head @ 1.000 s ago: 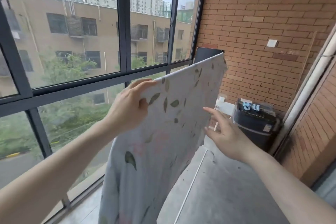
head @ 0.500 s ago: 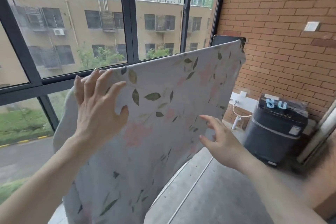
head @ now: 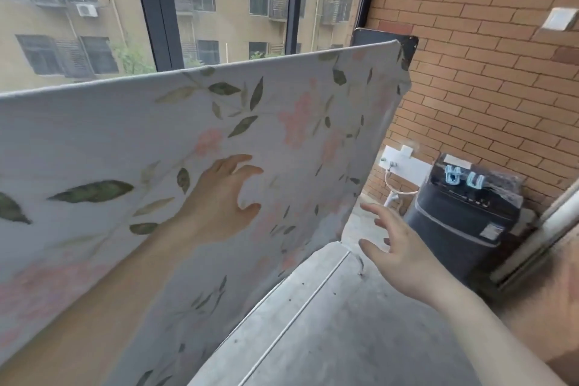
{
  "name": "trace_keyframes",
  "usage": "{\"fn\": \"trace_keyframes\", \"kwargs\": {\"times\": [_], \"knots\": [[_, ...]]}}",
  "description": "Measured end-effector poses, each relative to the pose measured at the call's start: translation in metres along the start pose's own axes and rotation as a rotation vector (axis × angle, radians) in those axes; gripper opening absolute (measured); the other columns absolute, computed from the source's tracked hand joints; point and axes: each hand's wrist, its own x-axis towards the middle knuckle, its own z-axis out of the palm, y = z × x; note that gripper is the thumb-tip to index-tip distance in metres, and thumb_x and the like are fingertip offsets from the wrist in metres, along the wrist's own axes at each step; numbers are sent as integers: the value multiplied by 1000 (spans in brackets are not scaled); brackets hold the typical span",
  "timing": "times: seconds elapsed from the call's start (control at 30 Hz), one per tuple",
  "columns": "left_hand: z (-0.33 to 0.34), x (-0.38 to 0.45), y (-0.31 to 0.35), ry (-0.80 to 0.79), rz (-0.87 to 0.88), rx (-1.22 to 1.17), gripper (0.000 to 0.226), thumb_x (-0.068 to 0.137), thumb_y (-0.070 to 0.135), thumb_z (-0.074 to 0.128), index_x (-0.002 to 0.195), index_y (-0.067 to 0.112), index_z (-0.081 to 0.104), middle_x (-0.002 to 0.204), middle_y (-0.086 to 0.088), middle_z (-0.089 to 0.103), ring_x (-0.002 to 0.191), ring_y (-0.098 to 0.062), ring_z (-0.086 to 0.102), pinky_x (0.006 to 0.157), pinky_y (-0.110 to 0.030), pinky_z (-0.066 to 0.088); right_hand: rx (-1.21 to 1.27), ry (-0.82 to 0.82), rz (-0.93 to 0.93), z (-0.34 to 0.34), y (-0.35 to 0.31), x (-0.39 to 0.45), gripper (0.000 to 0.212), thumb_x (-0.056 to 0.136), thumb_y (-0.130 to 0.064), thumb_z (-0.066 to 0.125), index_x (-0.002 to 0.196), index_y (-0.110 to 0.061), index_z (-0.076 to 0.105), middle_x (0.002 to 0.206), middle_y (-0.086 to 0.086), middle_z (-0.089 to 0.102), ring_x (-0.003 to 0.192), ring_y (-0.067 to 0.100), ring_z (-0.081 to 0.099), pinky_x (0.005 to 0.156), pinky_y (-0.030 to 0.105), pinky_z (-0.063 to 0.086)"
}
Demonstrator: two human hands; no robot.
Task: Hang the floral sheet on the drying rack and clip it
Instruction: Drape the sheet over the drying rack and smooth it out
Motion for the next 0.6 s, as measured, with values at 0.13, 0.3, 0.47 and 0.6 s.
{"fn": "trace_keyframes", "kwargs": {"times": [0.13, 0.3, 0.47, 0.6], "knots": [[58, 66, 64, -109, 87, -2, 62, 88, 40, 72, 145, 30, 51, 162, 1, 36, 146, -26, 36, 116, -37, 31, 9, 34, 48, -51, 67, 31, 54, 100, -34, 62, 146, -47, 38, 137, -30, 39, 130, -9, 34, 111, 25, 33], [131, 140, 145, -169, 118, -4, 60, 94, 43, 66, 149, 35, 43, 162, 7, 28, 147, -20, 32, 118, -34, 29, 44, 12, 48, -107, 153, 69, 54, 100, -36, 61, 146, -48, 35, 140, -38, 28, 129, -15, 29, 106, 20, 27], [208, 211, 243, -163, 110, -48, 59, 93, 44, 68, 147, 34, 47, 159, 8, 34, 144, -20, 37, 117, -34, 32, 80, 12, 58, -184, 260, 99, 55, 100, -35, 61, 148, -47, 35, 142, -37, 30, 130, -10, 33, 115, 22, 30], [260, 261, 309, -173, 118, -100, 57, 92, 44, 69, 145, 36, 49, 158, 13, 34, 141, -18, 38, 112, -32, 31, 91, 15, 88, -238, 330, 125, 57, 99, -35, 62, 148, -47, 36, 149, -33, 32, 138, -4, 35, 119, 29, 32]]}}
